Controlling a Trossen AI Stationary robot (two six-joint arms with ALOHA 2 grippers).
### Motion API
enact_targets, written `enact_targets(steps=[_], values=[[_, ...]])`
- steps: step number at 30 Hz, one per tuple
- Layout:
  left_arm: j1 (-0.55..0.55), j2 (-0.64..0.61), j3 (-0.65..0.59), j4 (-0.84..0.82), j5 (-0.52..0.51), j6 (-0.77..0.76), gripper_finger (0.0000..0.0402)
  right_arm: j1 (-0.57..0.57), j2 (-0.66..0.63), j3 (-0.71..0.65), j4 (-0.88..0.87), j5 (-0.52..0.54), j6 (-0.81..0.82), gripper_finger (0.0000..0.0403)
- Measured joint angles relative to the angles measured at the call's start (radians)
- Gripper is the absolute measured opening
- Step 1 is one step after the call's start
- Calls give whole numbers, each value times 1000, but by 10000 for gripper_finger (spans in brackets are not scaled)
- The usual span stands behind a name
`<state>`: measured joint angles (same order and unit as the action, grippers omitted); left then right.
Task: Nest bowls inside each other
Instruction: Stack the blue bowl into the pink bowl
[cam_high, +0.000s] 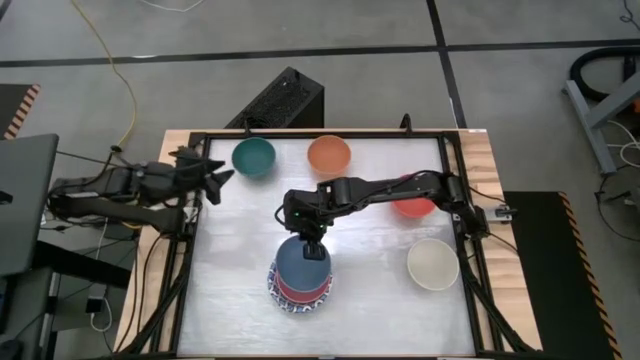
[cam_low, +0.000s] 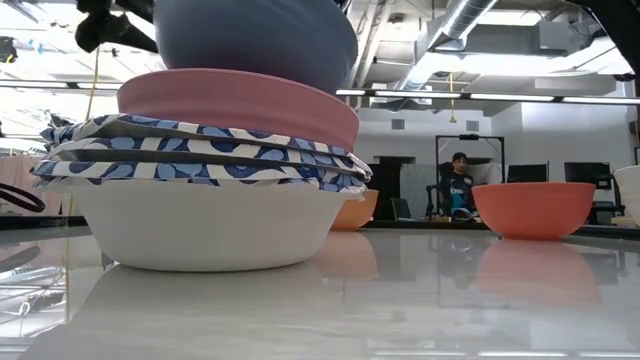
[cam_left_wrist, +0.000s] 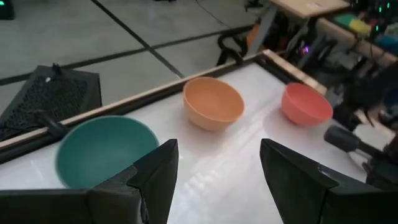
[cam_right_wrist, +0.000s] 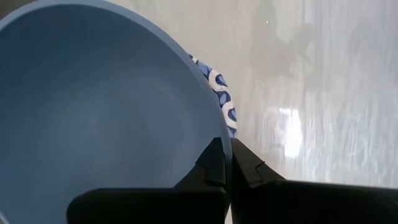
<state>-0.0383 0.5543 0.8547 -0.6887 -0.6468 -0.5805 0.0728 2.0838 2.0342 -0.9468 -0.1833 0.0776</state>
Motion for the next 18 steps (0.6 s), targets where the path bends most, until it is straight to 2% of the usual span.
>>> enact_targets(steps=[5, 14, 18], values=[[0, -50, -5, -32, -18, -21, 217, 6, 8, 0, 0, -1, -4, 9], [0, -86, -75, -49, -14, -113, 217, 13, 86, -2, -1, -100, 1, 8], [0, -86, -90, -51, -14, -125, 217, 12, 80, 1, 10, -87, 3, 8]])
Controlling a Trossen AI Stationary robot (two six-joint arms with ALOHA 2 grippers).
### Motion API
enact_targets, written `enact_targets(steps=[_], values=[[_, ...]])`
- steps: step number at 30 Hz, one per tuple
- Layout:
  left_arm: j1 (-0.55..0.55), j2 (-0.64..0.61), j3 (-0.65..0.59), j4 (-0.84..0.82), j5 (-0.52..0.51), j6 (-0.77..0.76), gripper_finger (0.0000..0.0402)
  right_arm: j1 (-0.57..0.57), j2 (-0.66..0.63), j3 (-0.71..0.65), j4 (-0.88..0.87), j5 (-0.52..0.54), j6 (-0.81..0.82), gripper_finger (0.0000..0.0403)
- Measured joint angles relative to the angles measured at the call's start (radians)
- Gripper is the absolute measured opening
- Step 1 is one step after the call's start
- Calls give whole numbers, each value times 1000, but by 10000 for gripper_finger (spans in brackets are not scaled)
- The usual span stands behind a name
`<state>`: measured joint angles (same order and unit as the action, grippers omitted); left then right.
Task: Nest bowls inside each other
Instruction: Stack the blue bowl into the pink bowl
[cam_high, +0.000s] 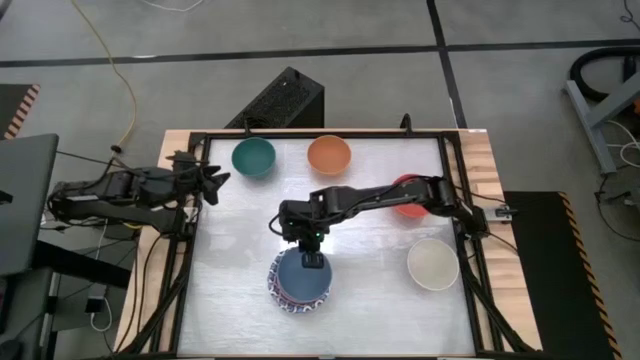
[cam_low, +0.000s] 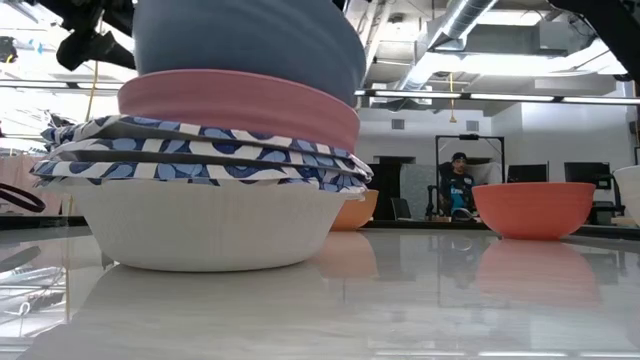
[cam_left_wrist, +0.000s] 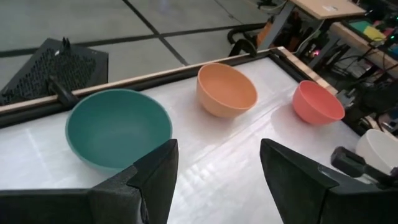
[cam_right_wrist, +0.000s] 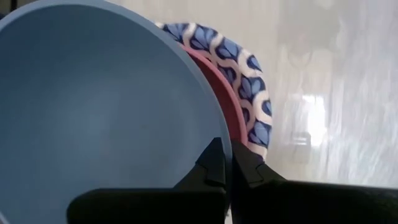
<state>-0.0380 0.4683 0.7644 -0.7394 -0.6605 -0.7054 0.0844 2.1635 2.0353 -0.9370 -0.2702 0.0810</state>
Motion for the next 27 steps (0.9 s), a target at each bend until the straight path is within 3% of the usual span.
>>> enact_targets(steps=[27], values=[[0, 3, -2, -13, 10, -25, 217, -3, 43, -1, -45, 11, -23, 25]])
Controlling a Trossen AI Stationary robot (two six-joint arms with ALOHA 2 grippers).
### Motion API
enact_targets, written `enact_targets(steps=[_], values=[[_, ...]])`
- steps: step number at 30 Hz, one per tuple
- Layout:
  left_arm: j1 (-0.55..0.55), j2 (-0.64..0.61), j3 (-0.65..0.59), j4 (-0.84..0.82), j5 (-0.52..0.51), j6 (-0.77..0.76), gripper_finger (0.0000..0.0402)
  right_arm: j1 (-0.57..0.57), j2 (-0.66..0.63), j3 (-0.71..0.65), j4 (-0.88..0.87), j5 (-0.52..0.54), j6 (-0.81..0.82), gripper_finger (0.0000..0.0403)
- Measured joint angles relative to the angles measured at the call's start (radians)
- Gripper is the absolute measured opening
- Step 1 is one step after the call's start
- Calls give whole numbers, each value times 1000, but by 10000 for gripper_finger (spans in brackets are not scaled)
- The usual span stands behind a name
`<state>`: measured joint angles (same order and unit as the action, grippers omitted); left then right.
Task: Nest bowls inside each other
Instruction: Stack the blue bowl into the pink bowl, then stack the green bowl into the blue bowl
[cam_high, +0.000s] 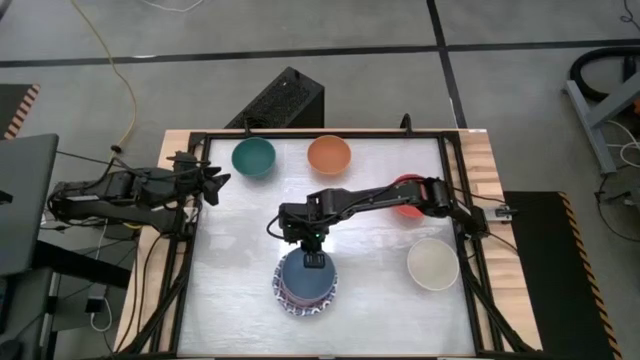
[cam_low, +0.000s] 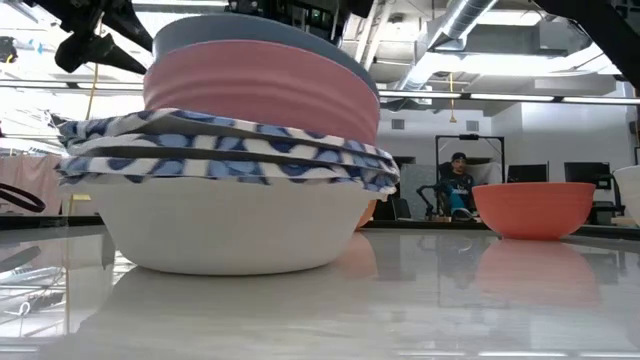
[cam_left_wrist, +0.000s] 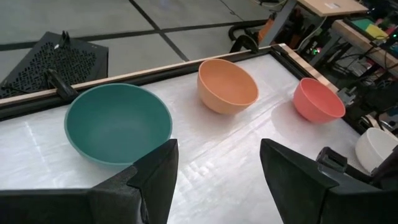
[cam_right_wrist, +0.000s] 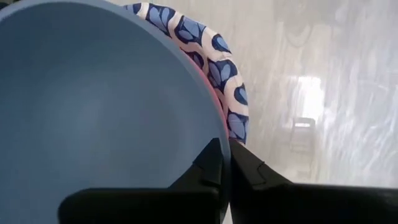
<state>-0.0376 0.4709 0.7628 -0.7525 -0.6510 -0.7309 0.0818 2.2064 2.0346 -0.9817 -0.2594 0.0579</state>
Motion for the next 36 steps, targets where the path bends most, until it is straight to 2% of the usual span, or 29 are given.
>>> enact_targets(steps=[9, 13, 22, 29, 34, 36], values=[[0, 1, 0, -62, 18, -41, 217, -3, 0, 0, -6, -7, -57, 80], [0, 20, 0, -75, 50, -39, 217, -4, -6, 0, -8, -8, -59, 119], [0, 190, 0, -76, 66, 39, 213, -20, -26, 83, -49, -11, -59, 209], [27, 362, 0, -79, 37, 213, 213, -39, -27, 217, -157, -13, -70, 225], [105, 451, 0, -30, 128, 428, 213, -46, -29, 320, -260, -5, -93, 225], [144, 472, 0, 1, 167, 524, 213, -47, -41, 315, -271, -5, -92, 225]])
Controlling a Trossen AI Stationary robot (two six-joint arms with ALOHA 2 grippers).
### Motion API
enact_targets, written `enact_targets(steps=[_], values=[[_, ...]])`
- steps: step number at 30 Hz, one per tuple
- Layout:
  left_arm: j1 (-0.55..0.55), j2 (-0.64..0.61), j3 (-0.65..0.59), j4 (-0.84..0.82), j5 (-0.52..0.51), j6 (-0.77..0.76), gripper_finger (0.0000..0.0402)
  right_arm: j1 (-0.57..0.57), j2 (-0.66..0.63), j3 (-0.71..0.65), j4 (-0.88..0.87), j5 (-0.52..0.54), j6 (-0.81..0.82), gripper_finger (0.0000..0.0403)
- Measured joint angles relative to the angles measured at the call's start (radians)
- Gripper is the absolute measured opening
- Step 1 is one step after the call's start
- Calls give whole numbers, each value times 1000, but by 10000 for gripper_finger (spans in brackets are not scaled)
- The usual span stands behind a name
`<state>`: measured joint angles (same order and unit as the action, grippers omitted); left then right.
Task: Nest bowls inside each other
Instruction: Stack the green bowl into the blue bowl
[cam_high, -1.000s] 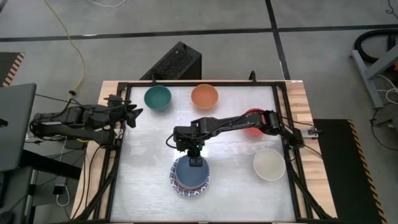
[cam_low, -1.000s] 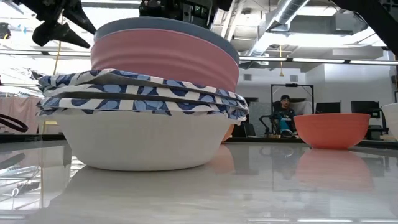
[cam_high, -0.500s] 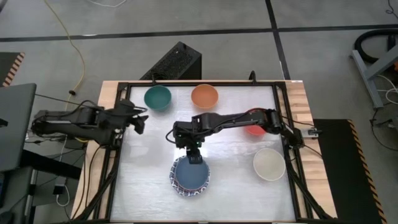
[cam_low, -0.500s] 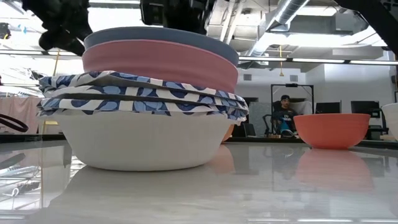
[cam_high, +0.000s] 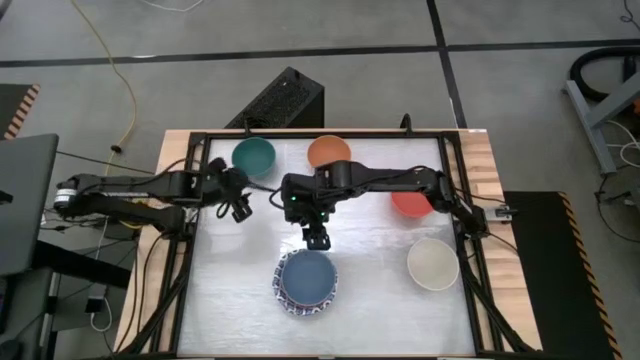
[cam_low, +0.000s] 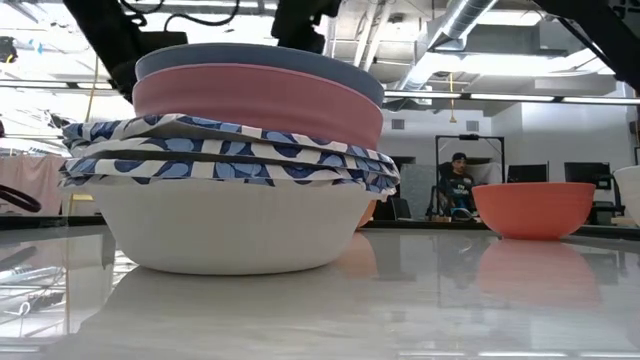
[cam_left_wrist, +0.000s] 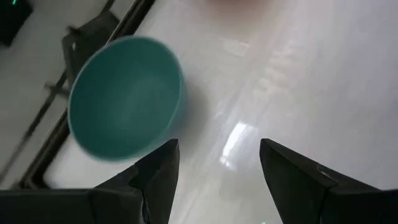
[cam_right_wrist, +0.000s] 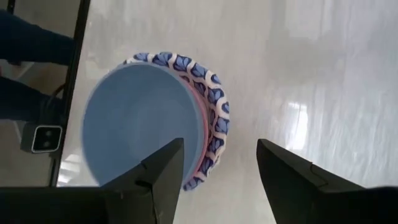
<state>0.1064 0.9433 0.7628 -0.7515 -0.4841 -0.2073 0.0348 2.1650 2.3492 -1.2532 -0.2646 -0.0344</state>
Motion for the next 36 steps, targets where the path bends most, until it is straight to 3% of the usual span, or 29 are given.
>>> enact_targets(steps=[9, 16, 28, 31, 36], values=[[279, 67, 0, 109, 257, 375, 213, 4, -15, 4, -122, 2, 8, 225], [470, 173, 0, 123, 406, 488, 213, 10, -15, 3, -134, 2, 11, 225], [571, 429, 0, 205, 413, 581, 209, 8, -14, 3, -124, 8, 35, 225], [571, 490, 0, 200, 413, 560, 175, 8, -14, 2, -124, 10, 39, 225], [568, 528, 3, 197, 403, 515, 40, 3, -14, 2, -145, 67, 88, 220]])
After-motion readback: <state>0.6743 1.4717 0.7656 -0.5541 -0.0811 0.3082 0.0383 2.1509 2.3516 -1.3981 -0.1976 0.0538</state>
